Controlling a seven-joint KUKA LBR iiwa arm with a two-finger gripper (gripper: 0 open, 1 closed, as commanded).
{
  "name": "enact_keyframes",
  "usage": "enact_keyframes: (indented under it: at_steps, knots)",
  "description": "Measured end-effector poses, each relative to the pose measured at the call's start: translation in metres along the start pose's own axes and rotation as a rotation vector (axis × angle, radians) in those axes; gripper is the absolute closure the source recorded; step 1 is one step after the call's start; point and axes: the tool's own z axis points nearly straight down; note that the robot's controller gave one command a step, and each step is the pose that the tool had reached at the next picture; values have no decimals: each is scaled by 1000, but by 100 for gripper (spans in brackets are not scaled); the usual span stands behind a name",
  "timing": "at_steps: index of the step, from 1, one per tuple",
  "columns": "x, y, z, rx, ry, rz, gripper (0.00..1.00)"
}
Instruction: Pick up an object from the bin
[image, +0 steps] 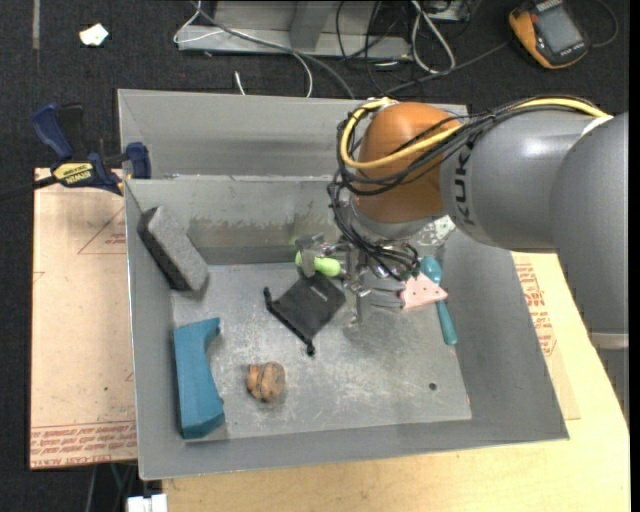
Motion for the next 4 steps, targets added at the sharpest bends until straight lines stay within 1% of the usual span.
enact_keyframes:
  at_steps: [1,2,3,4]
  knots:
    - [0,8,-41,0,-7,-56,0]
    - [13,-13,-1,-2,0,151,0]
    - [15,-19,19,-3,-4,166,0]
    - [4,-4,19,-2,-8,106,100]
